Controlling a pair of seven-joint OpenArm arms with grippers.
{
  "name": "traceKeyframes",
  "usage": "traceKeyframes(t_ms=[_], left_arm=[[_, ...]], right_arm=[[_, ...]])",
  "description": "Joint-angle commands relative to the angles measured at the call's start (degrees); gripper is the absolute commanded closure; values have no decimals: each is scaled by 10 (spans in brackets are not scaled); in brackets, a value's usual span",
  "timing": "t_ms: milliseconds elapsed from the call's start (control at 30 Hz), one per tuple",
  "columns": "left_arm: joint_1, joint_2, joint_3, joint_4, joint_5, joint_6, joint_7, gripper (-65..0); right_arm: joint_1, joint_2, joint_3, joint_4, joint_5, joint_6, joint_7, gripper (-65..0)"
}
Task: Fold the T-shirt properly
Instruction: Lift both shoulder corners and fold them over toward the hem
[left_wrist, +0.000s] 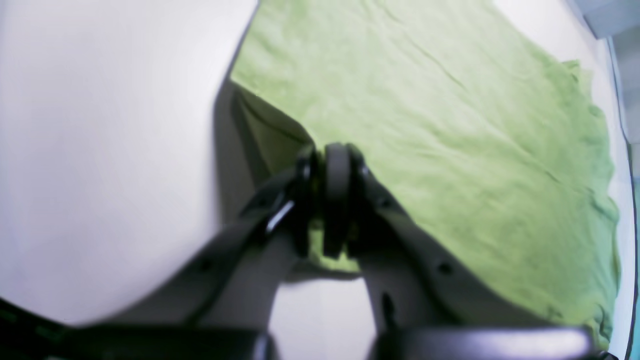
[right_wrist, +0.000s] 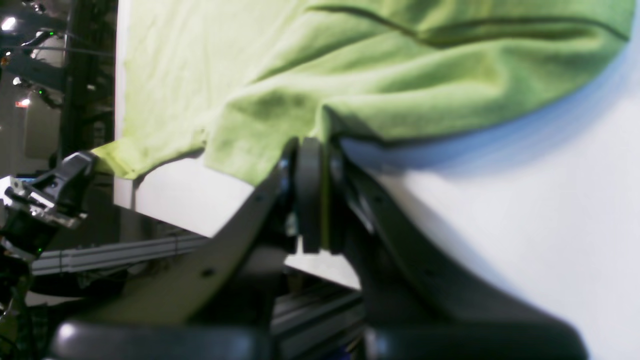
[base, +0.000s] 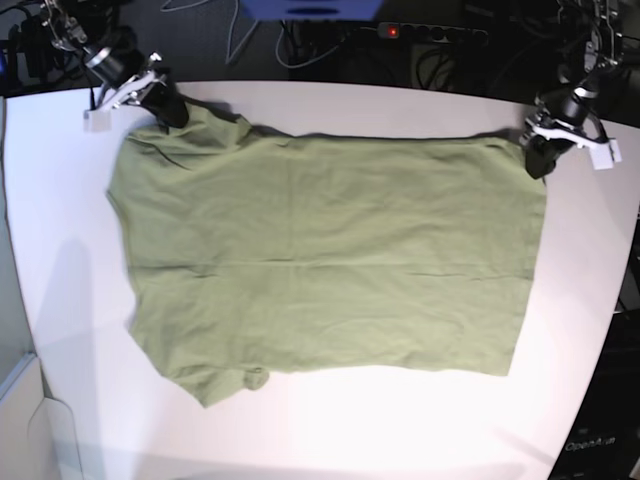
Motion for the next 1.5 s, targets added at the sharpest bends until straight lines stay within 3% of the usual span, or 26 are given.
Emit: traceKeyframes(t_ms=[0, 300, 433, 733, 1167, 1467], left_arm=[[-8, -7, -4, 10, -5, -4, -12, -26], [-21, -8, -9, 3, -5, -3, -12, -25], [-35, -7, -9, 2, -5, -3, -12, -25], [-66, -7, -8, 1, -6, -2, -11, -25], [-171, 19, -84, -34, 1, -6, 124, -25], [-200, 16, -84, -39, 1, -3, 138, -24]], right_arm=[[22, 19, 8, 20, 10, 20, 38, -7], [69, 36, 8, 38, 10, 16, 37, -7], [101, 43, 8, 55, 10, -22, 5, -9], [158, 49, 18, 68, 10, -44, -39, -9], [190, 47, 18, 28, 10, -46, -58, -9], [195, 42, 16, -2, 9, -46, -58, -9]])
